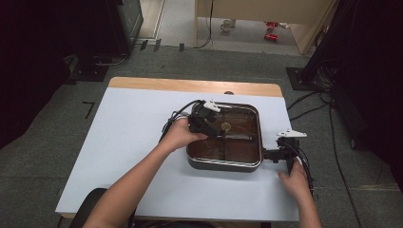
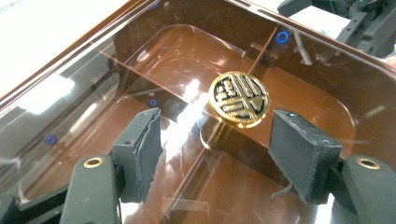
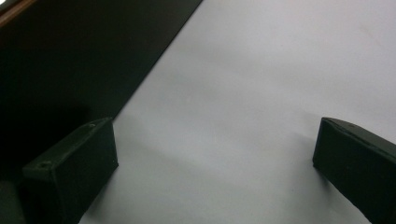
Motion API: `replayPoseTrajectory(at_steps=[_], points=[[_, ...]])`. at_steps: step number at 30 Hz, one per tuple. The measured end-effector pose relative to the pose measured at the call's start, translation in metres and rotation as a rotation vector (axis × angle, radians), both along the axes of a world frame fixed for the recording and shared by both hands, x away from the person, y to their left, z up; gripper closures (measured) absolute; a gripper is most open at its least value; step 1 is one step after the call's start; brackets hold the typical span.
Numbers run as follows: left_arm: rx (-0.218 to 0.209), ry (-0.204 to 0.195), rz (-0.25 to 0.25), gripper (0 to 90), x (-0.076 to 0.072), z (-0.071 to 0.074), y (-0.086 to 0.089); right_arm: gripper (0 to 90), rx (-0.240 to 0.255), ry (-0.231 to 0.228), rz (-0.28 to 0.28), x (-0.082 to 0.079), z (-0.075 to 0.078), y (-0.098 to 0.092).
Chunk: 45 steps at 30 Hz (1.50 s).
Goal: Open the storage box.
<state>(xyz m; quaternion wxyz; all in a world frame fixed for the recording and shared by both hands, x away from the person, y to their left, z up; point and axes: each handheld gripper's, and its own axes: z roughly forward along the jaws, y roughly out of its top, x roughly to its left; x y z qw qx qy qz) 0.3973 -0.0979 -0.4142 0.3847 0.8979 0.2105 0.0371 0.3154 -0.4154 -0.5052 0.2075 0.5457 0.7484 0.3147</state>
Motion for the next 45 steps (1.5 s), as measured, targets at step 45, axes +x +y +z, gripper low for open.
replayPoseTrajectory(at_steps=[45], points=[[-0.116, -0.028, -0.027, 59.1, -0.008, 0.029, 0.010, 0.0, 0.000, -0.001, 0.001, 0.000, 0.000, 0.000]])
